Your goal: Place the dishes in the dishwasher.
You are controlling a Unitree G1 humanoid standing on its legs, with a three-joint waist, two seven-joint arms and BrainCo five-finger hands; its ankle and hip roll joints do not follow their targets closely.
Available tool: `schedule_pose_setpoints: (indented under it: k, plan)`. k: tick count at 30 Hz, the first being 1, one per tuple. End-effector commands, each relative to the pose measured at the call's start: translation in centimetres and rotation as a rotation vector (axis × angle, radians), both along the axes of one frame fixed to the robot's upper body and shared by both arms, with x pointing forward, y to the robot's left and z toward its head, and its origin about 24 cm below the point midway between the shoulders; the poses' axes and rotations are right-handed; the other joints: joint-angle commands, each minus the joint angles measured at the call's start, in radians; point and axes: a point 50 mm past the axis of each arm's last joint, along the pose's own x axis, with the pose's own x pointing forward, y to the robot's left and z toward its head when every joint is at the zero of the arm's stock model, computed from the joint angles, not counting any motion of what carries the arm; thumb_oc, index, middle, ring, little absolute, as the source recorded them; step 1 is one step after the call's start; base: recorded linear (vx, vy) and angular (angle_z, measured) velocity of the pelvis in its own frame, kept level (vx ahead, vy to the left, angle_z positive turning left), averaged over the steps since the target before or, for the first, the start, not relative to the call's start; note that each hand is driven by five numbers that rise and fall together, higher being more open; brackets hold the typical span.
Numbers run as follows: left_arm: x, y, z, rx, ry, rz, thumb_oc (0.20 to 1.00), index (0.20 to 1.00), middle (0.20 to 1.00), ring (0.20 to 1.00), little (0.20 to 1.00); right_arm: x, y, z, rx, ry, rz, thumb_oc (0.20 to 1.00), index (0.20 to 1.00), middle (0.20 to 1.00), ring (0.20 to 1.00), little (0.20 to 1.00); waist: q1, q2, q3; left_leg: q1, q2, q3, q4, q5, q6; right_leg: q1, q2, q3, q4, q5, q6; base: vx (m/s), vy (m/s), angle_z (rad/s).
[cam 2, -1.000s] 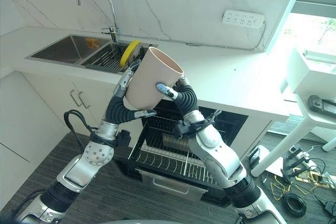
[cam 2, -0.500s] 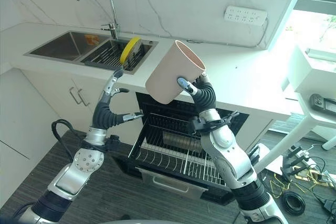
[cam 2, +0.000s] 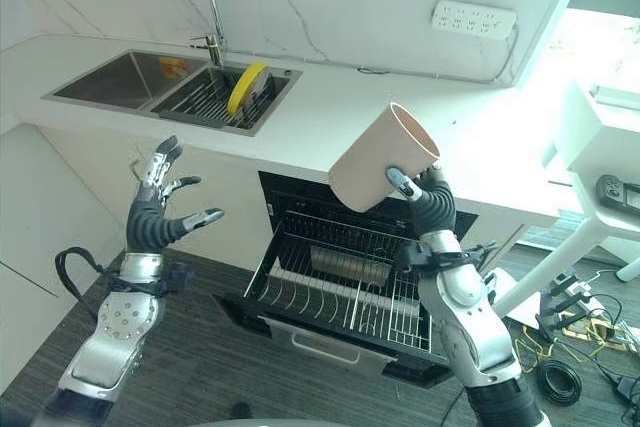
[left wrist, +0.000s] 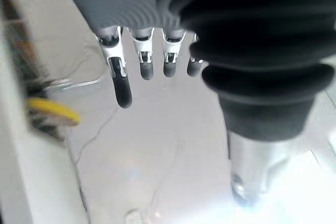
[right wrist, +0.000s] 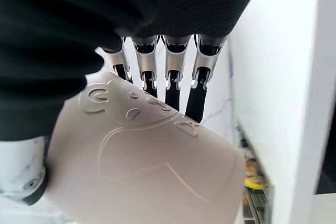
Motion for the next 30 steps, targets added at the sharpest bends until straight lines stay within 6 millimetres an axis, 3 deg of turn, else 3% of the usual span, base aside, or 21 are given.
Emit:
schedule_pose_setpoints:
  k: [1, 9, 16, 20, 25, 30]
  plan:
    - [1.0, 0.4, 2.2, -0.050, -0.049, -0.082, 1.000, 1.000, 1.000, 1.000, 1.000, 0.1, -0.3, 5.1, -0.003, -0.274, 0.031, 0.200, 0.200, 0.200, 0.200, 0.200, 0.019, -0.007, 0.059, 0.075, 0.088, -0.122, 0.195, -0.205, -0.028, -0.169, 0.006, 0.057, 0.156, 0.042, -0.062, -0.05, -0.030, -0.02]
    - [1.8, -0.2, 2.9, -0.040, -0.055, -0.108, 1.000, 1.000, 1.000, 1.000, 1.000, 0.5, -0.7, 6.8, -0.053, -0.363, 0.018, 0.200, 0.200, 0.200, 0.200, 0.200, 0.008, -0.020, 0.173, -0.174, 0.100, -0.178, 0.456, -0.286, -0.025, -0.399, -0.032, 0.131, 0.365, -0.001, -0.056, -0.12, -0.017, -0.10]
    - [1.9, -0.4, 3.4, 0.051, -0.037, -0.150, 1.000, 1.000, 1.000, 1.000, 1.000, 0.9, -1.1, 8.0, -0.066, -0.397, -0.006, 0.200, 0.200, 0.200, 0.200, 0.200, 0.011, -0.008, 0.221, -0.271, 0.114, -0.193, 0.537, -0.299, -0.025, -0.508, -0.086, 0.136, 0.447, 0.009, -0.039, -0.07, -0.009, -0.01]
    - [2.5, -0.9, 2.5, -0.034, 0.099, -0.243, 1.000, 1.000, 1.000, 1.000, 1.000, 1.0, -1.0, 8.8, -0.091, -0.432, -0.032, 0.200, 0.200, 0.200, 0.200, 0.200, 0.001, 0.005, 0.239, -0.316, 0.115, -0.204, 0.564, -0.306, -0.021, -0.566, -0.101, 0.165, 0.491, 0.003, -0.032, -0.09, 0.019, 0.01]
    - [2.3, -1.7, 3.7, 0.183, 0.032, -0.293, 1.000, 1.000, 1.000, 1.000, 1.000, 1.0, -1.6, 9.5, -0.099, -0.443, -0.057, 0.200, 0.200, 0.200, 0.200, 0.200, -0.008, 0.012, 0.240, -0.333, 0.122, -0.207, 0.576, -0.309, -0.024, -0.591, -0.107, 0.177, 0.512, -0.001, -0.027, 0.00, 0.000, 0.00]
    - [3.2, -0.8, 5.3, 0.492, 0.025, -0.240, 1.000, 1.000, 1.000, 1.000, 1.000, 1.3, -2.1, 9.8, -0.119, -0.436, -0.070, 0.200, 0.200, 0.200, 0.200, 0.200, -0.022, 0.021, 0.237, -0.347, 0.127, -0.211, 0.595, -0.314, -0.028, -0.616, -0.116, 0.190, 0.542, -0.006, -0.022, 0.01, 0.013, -0.01]
